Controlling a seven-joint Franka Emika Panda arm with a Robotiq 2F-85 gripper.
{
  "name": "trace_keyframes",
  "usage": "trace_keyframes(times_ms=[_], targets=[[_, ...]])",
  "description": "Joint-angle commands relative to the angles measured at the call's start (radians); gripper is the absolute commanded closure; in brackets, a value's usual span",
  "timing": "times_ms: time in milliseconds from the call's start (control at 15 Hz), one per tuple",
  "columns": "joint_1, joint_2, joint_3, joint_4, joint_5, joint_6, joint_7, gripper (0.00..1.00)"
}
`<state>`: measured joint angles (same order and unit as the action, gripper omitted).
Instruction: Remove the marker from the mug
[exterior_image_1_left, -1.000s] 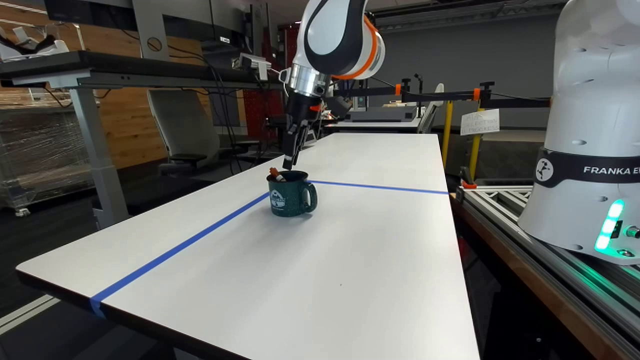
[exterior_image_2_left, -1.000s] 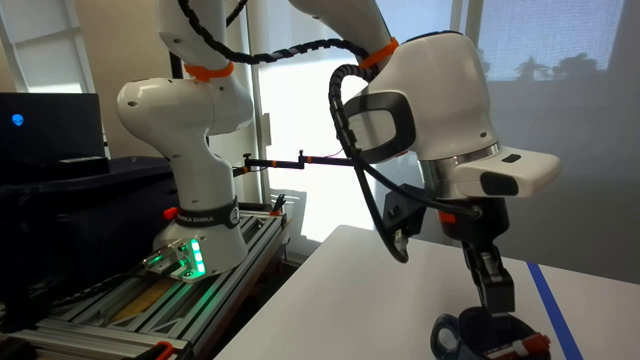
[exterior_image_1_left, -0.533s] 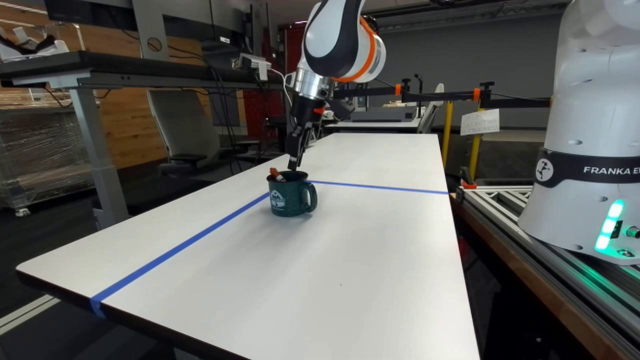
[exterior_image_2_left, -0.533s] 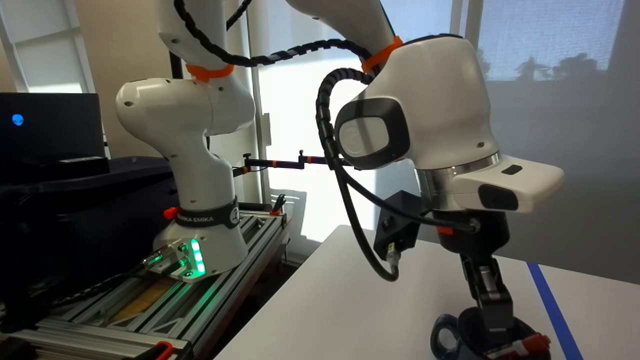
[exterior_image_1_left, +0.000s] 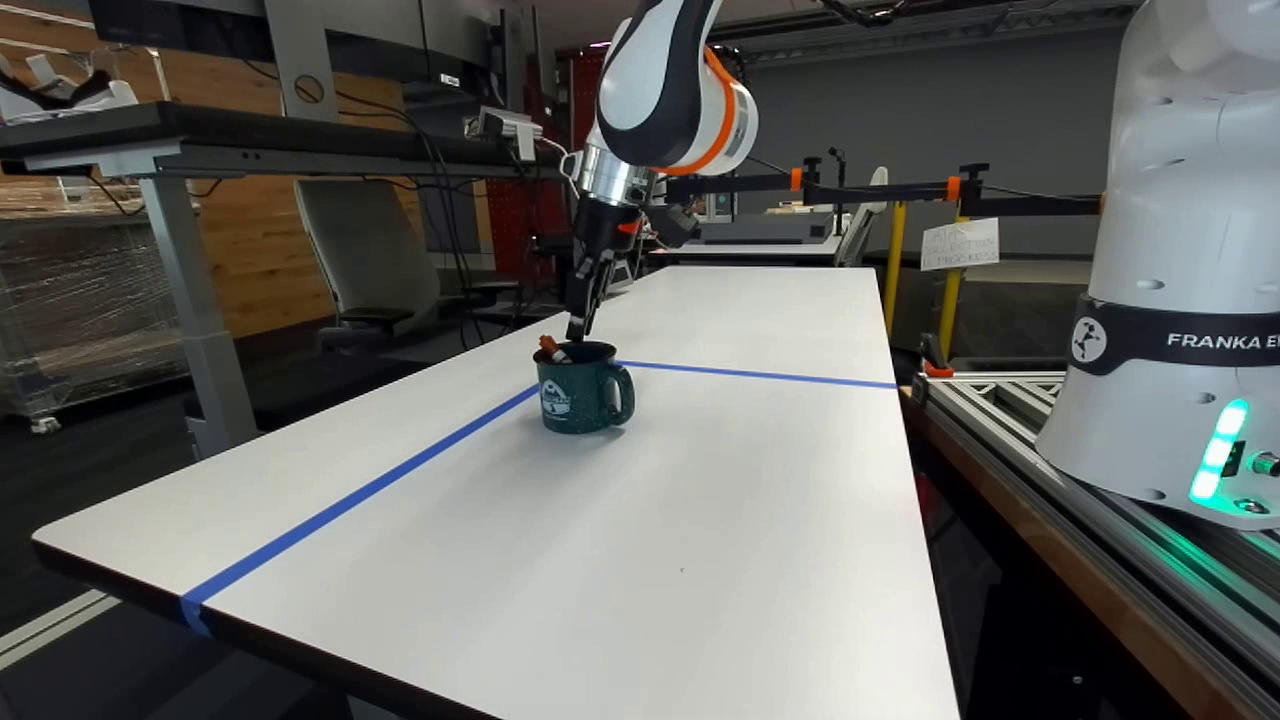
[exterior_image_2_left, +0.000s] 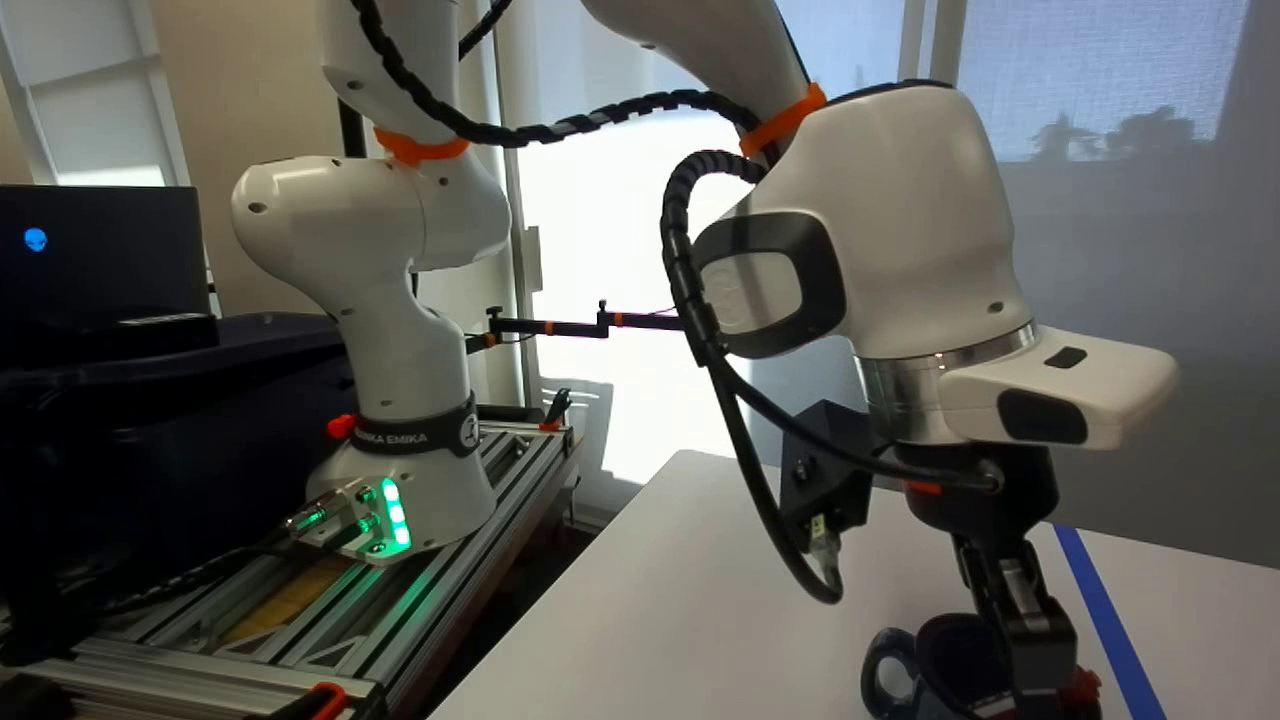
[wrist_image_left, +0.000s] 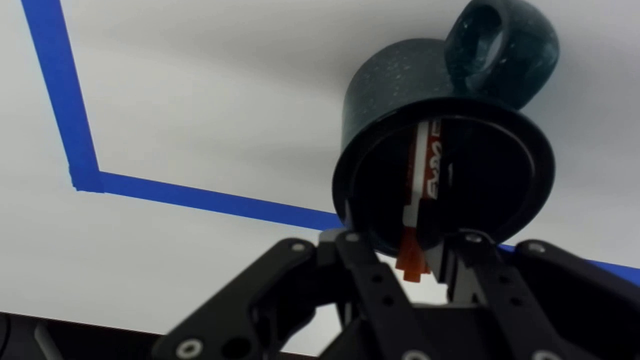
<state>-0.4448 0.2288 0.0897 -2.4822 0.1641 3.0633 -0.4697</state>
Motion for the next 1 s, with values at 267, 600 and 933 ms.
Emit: trace_keyframes(times_ms=[267,600,933], targets=[[0.008,0.032,0.022,0.040,-0.004,0.017,-0.014,0.67],[0.015,0.047,0.030,0.052,-0.001,0.016,-0.011,0.67],[0.014,0.066,0.033,0.057,0.000,0.020,-0.011,0.64]])
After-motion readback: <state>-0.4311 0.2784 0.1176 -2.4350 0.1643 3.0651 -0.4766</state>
